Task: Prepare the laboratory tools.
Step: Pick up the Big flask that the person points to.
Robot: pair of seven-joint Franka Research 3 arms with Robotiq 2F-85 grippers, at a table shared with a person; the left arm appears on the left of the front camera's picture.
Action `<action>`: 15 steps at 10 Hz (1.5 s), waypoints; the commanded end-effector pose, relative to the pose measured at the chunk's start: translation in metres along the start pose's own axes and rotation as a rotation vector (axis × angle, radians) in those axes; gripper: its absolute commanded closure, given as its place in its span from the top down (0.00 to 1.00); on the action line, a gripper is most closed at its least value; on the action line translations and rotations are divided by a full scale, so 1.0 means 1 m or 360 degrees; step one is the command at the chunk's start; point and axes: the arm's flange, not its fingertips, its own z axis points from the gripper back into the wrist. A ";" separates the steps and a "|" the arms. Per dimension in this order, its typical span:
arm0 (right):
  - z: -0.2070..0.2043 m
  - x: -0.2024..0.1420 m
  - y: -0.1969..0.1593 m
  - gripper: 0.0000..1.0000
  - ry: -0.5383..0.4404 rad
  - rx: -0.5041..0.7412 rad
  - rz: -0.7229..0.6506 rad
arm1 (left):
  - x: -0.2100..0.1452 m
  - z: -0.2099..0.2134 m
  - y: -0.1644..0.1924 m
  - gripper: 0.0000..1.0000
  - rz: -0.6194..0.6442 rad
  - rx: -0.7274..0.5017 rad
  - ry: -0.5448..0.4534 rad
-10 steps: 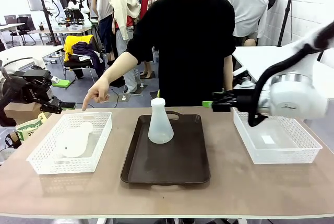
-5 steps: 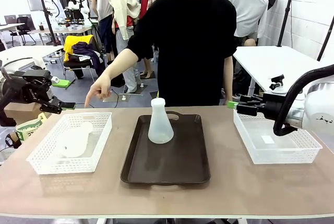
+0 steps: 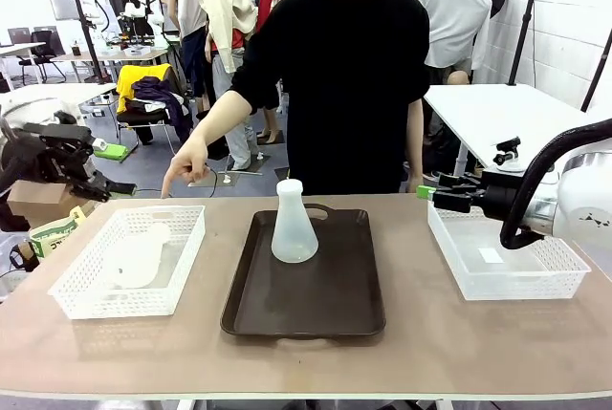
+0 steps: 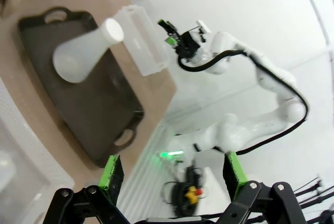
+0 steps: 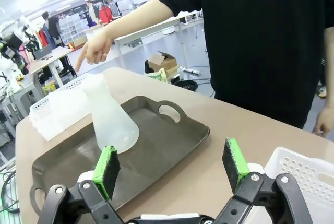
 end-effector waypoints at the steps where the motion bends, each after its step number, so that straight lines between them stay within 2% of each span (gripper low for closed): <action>1: -0.001 0.002 -0.001 1.00 0.0021 -0.0002 0.0007 | 0.035 0.019 -0.044 1.00 -0.0416 0.0540 0.0028; 2: -0.001 0.002 -0.001 1.00 0.0021 -0.0002 0.0007 | 0.053 0.021 -0.057 1.00 -0.0541 0.0791 0.0088; 4: -0.001 0.002 -0.001 1.00 0.0021 -0.0002 0.0007 | 0.080 0.008 -0.056 1.00 -0.0636 0.1257 0.0393; 5: -0.001 0.002 -0.001 1.00 0.0021 -0.0002 0.0007 | 0.089 -0.010 -0.040 1.00 -0.0595 0.1435 0.0599; 7: -0.001 0.002 -0.001 1.00 0.0021 -0.0002 0.0007 | 0.090 -0.046 -0.007 1.00 -0.0659 0.1630 0.0791; 8: -0.001 0.002 -0.001 1.00 0.0021 -0.0002 0.0007 | 0.089 -0.064 0.014 1.00 -0.0600 0.1754 0.0839; 10: -0.001 0.002 -0.001 1.00 0.0021 -0.0002 0.0007 | 0.078 -0.083 0.039 1.00 -0.0247 0.1831 0.0865; 12: -0.001 0.002 -0.001 1.00 0.0021 -0.0002 0.0007 | 0.072 -0.091 0.057 1.00 0.0006 0.1802 0.0839; 15: -0.001 0.002 -0.001 1.00 0.0021 -0.0002 0.0007 | 0.080 -0.094 0.085 1.00 0.0165 0.1797 0.0463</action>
